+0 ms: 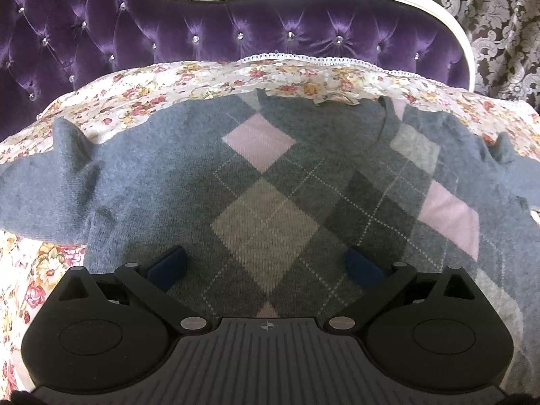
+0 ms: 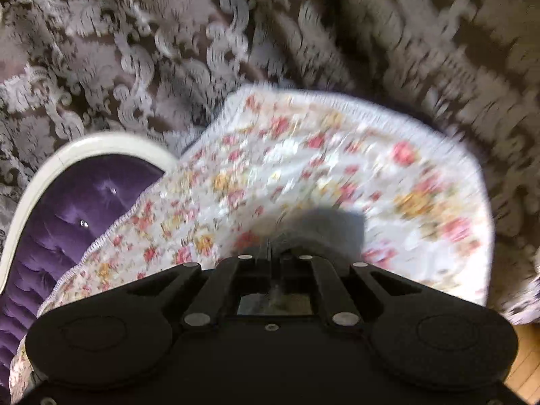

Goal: Fold small clothes

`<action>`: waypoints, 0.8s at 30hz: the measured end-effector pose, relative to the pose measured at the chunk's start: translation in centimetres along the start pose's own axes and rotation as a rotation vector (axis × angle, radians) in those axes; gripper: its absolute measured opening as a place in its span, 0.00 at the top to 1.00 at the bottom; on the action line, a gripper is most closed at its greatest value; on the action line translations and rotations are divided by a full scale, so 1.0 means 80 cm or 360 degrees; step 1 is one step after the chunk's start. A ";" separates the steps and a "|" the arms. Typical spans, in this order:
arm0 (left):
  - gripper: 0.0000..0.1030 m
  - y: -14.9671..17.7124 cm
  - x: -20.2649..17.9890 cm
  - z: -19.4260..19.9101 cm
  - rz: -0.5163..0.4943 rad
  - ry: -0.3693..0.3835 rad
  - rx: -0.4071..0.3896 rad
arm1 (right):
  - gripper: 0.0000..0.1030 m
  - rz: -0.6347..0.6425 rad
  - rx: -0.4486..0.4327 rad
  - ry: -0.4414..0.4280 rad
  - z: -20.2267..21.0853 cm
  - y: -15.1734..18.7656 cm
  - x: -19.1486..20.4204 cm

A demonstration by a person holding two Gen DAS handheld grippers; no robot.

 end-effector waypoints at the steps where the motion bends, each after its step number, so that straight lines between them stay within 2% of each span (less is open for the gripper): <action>1: 0.01 -0.001 0.000 0.000 0.0004 0.0001 0.0005 | 0.88 0.0021 -0.0009 0.0003 0.010 -0.004 0.000; 5: 0.03 -0.004 0.004 0.007 0.0041 0.0013 0.0030 | 0.88 0.0138 -0.0017 0.0018 0.035 -0.014 0.018; 7: 0.13 -0.007 0.010 0.014 0.0064 0.0038 0.0038 | 0.88 0.0208 -0.0028 -0.0009 0.045 -0.015 0.041; 10: 0.13 -0.009 0.023 0.031 0.0089 0.0047 0.0025 | 0.88 0.0375 -0.0059 -0.0076 0.063 -0.011 0.096; 13: 0.13 -0.010 0.041 0.051 0.0120 0.0051 -0.0014 | 0.88 0.0556 -0.0079 -0.0206 0.087 0.004 0.166; 19: 0.13 -0.006 0.084 0.082 0.0171 0.0019 -0.0048 | 0.88 0.0912 -0.0023 -0.0543 0.135 0.074 0.323; 24: 0.13 0.007 0.123 0.100 0.0262 -0.0004 -0.0050 | 0.88 0.1112 0.0132 -0.0836 0.150 0.167 0.432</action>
Point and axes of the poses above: each gripper's, at about its wrist camera, not at the fingertips, and z roughly against the way its jaws point, x to its left, y to its underside, the point moved 2 cm from there along -z, roughly the way its jaws point, and after that the axes turned 4 degrees about -z, right-handed, at the moved point
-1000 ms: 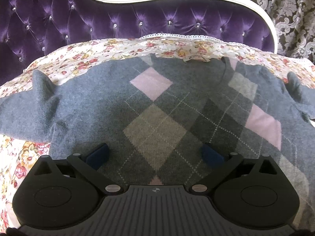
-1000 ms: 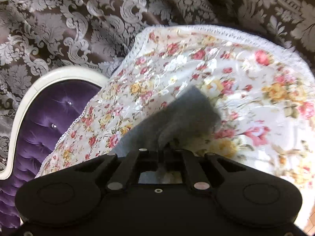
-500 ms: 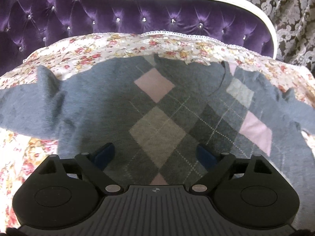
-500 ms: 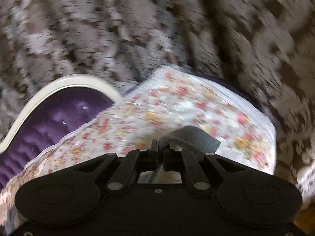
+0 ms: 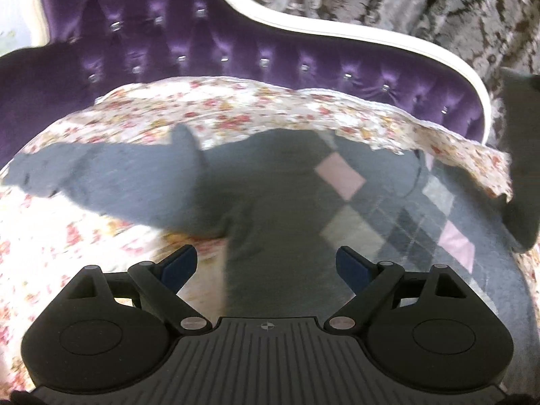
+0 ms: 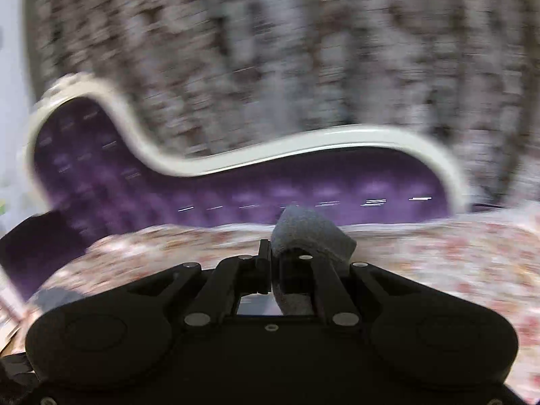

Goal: Fold small clothes

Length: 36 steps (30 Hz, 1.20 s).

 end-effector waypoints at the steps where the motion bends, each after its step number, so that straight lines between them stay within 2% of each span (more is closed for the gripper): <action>1: 0.13 0.002 0.008 0.003 0.0018 -0.0010 0.0000 | 0.88 0.0033 0.0027 -0.0056 -0.016 0.007 0.026; 6: 0.13 0.014 0.046 0.014 0.0077 -0.0060 0.0015 | 0.88 0.0075 0.0224 -0.0268 -0.101 0.064 0.122; 11: 0.13 0.025 0.074 0.017 0.0129 -0.0092 0.0040 | 0.88 0.0140 0.0417 -0.0312 -0.176 0.138 0.179; 15: 0.13 0.028 0.086 0.017 0.0148 -0.0098 0.0049 | 0.83 0.0184 0.0490 -0.0318 -0.199 0.182 0.197; 16: 0.13 0.027 0.087 0.017 0.0145 -0.0095 0.0049 | 0.79 0.0176 0.0518 -0.0337 -0.200 0.188 0.197; 17: 0.13 0.025 0.086 0.016 0.0140 -0.0091 0.0047 | 0.62 0.0155 0.0539 -0.0366 -0.200 0.193 0.194; 18: 0.13 0.022 0.084 0.015 0.0134 -0.0085 0.0043 | 0.52 0.0137 0.0534 -0.0396 -0.192 0.195 0.197; 19: 0.13 0.021 0.082 0.014 0.0128 -0.0080 0.0040 | 0.39 0.0118 0.0516 -0.0419 -0.185 0.196 0.191; 20: 0.13 0.017 0.079 0.013 0.0123 -0.0072 0.0037 | 0.32 0.0103 0.0486 -0.0426 -0.174 0.195 0.190; 28: 0.13 -0.015 0.032 -0.011 0.0027 0.0001 0.0000 | 0.32 -0.0084 0.0262 -0.0369 -0.098 0.168 0.107; 36: 0.13 -0.027 -0.043 -0.049 -0.0195 -0.0003 -0.0007 | 0.32 -0.0322 0.0113 -0.0035 -0.059 0.157 -0.011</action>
Point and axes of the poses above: each gripper's, at about its wrist camera, not at the fingertips, and z roughly against the way its jaws point, x to its left, y to its underside, the point moved 2 cm from there along -z, roughly the way its jaws point, and after that the axes turned 4 degrees about -z, right-handed, at the moved point
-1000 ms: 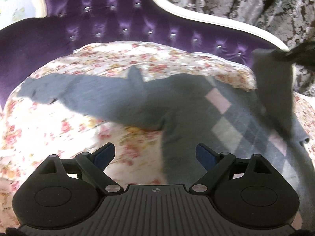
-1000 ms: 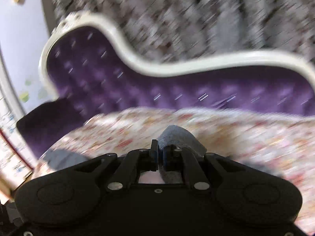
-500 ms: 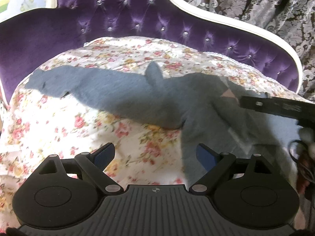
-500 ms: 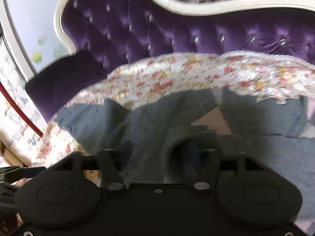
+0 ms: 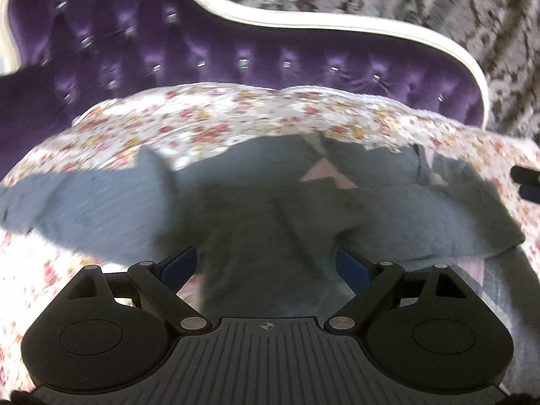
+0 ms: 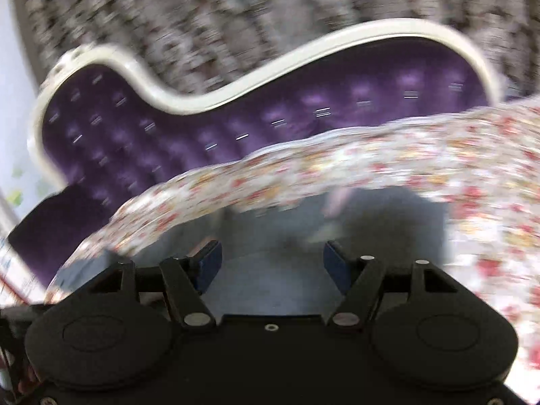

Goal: Fold small clothes

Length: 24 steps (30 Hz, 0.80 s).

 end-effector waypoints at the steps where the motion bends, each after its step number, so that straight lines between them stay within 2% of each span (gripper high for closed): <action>1: 0.13 -0.001 -0.010 -0.005 -0.0031 -0.0004 -0.0006 | 0.31 -0.0046 -0.0021 0.0037 0.003 -0.004 -0.015; 3: 0.13 -0.003 -0.027 -0.014 -0.0081 -0.0015 -0.0016 | 0.26 -0.0117 -0.0046 0.0122 0.006 -0.008 -0.044; 6: 0.13 -0.007 -0.043 -0.030 -0.0138 -0.0062 -0.0019 | 0.25 -0.0209 -0.0034 0.0218 0.009 -0.007 -0.085; 9: 0.13 -0.008 -0.043 -0.047 -0.0166 -0.0181 -0.0013 | 0.25 -0.0329 0.0018 0.0261 0.008 -0.003 -0.115; 11: 0.13 -0.008 -0.037 -0.058 -0.0159 -0.0278 0.0025 | 0.25 -0.0339 0.0046 0.0303 0.012 0.000 -0.124; 14: 0.13 -0.001 -0.016 -0.066 -0.0081 -0.0343 0.0097 | 0.25 -0.0229 0.0100 0.0385 0.021 0.007 -0.122; 16: 0.12 0.006 0.000 -0.065 0.0007 -0.0328 0.0116 | 0.25 -0.0108 0.0147 0.0408 0.025 0.013 -0.115; 19: 0.12 0.010 0.015 -0.063 0.0105 -0.0283 0.0130 | 0.22 0.0059 0.0212 0.0366 0.032 0.025 -0.101; 24: 0.12 0.010 0.018 -0.062 0.0119 -0.0266 0.0130 | 0.20 0.0148 0.0259 0.0404 0.024 0.047 -0.092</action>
Point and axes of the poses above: each gripper's, at about its wrist camera, not at the fingertips, and z roughly against the way its jaws point, x to its left, y to its underside, the point moved 2 cm from there along -z, roughly the way its jaws point, and after that the axes turned 4 degrees about -z, right-handed, at the moved point
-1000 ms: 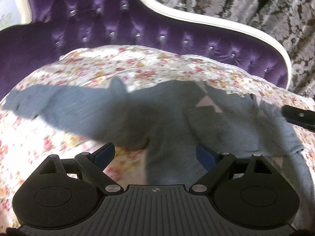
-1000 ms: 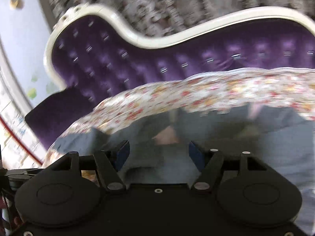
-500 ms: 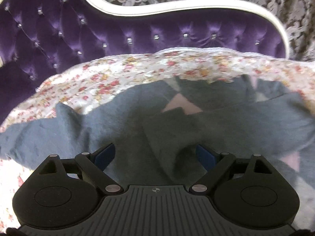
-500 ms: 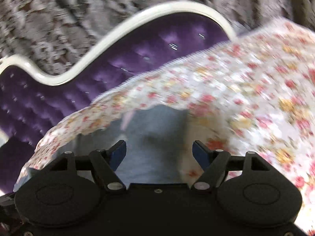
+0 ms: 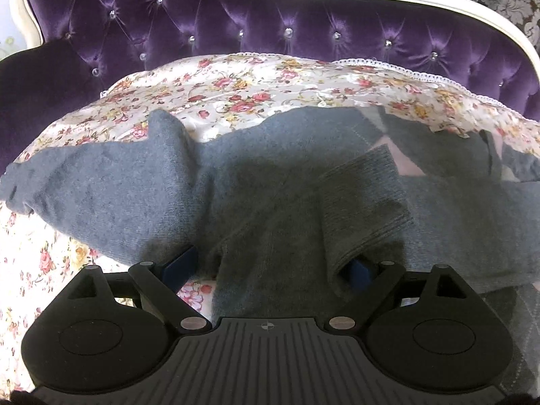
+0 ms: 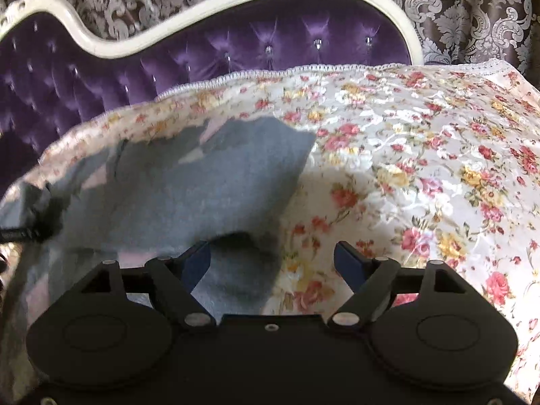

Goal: Fold small clothes

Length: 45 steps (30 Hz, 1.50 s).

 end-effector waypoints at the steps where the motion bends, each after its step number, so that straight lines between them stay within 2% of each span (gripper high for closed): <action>1: 0.12 0.001 0.001 0.001 0.0007 0.0001 0.0000 | 0.20 0.0011 -0.0010 0.0036 -0.003 0.001 0.002; 5: 0.12 0.006 0.003 0.007 0.0013 0.0001 -0.0004 | 0.20 0.0086 -0.0069 0.0159 -0.012 0.000 0.012; 8: 0.12 0.008 0.004 0.010 0.0000 -0.0002 -0.0004 | 0.22 0.0143 -0.0052 0.0213 -0.022 0.001 0.019; 12: 0.12 0.011 0.016 0.014 0.0067 0.0025 -0.0002 | 0.22 0.0072 -0.0065 0.0445 -0.023 0.001 0.000; 16: 0.12 0.016 0.026 0.017 0.0100 0.0013 0.0016 | 0.22 -0.0132 -0.0073 0.0442 -0.010 0.000 -0.029; 19: 0.13 0.023 0.039 0.020 0.0148 0.0001 0.0028 | 0.21 -0.0175 -0.0113 0.0478 -0.001 -0.004 -0.038; 25: 0.13 0.037 0.063 0.028 0.0162 -0.0021 0.0054 | 0.20 -0.0198 -0.0260 0.0418 0.019 -0.010 -0.033; 27: 0.13 0.042 0.075 0.028 0.0203 0.0043 0.0071 | 0.19 -0.0198 -0.0332 0.0372 0.026 -0.014 -0.027; 29: 0.13 0.046 0.088 0.029 0.0247 0.0105 0.0078 | 0.07 -0.0196 -0.0394 0.0285 0.032 -0.017 -0.022; 30: 0.13 0.048 0.096 0.030 0.0272 0.0120 0.0073 | 0.05 -0.0190 -0.0417 0.0228 0.035 -0.018 -0.018; 36: 0.13 0.042 0.150 0.046 0.0341 0.0071 -0.0042 | 0.03 -0.0126 -0.0419 -0.0100 0.040 -0.022 0.015; 39: 0.13 0.031 0.187 0.052 0.0389 0.0101 -0.0079 | 0.01 -0.0195 -0.0374 -0.0309 0.042 -0.019 0.035; 42: 0.13 0.022 0.226 0.057 0.0448 0.0015 -0.0104 | 0.00 -0.0277 -0.0305 -0.0473 0.044 -0.013 0.060; 45: 0.13 0.015 0.261 0.056 0.0477 -0.0084 -0.0138 | 0.01 -0.0225 -0.0230 -0.0574 0.047 -0.002 0.097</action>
Point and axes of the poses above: each gripper's, at about its wrist camera, not at the fingertips, and z roughly against the way its jaws point, x to its left, y to its underside, the point moved 2 cm from there along -z, roughly the way its jaws point, and after that the axes turned 4 degrees about -z, right-handed, at the moved point
